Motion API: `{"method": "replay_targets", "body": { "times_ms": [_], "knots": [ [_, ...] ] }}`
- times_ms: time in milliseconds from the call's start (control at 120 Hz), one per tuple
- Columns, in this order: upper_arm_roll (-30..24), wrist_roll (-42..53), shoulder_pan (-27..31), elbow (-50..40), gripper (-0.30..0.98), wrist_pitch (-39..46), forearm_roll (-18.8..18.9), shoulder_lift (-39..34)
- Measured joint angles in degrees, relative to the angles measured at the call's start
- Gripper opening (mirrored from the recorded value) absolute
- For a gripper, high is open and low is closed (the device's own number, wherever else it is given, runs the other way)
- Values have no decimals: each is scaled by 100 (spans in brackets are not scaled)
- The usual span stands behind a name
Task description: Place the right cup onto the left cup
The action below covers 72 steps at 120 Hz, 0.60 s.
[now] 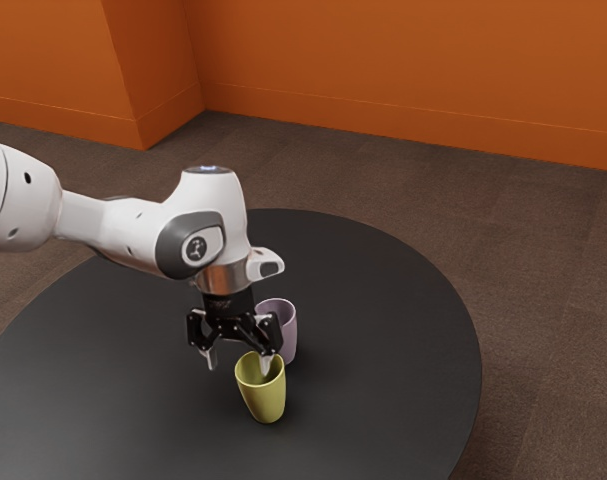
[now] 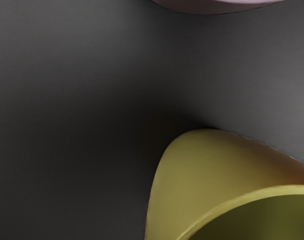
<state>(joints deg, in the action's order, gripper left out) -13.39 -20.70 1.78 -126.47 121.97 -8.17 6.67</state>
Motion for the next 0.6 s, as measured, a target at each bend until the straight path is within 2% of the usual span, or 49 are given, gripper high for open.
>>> {"method": "replay_targets", "body": {
  "times_ms": [133, 383, 600],
  "knots": [
    [0, -6, 0, 26, 65, 30, 0, 62],
    [-4, -15, 0, 76, 44, 54, -1, 84],
    [-6, -26, 0, 76, 35, 60, -1, 88]
  ]
}}
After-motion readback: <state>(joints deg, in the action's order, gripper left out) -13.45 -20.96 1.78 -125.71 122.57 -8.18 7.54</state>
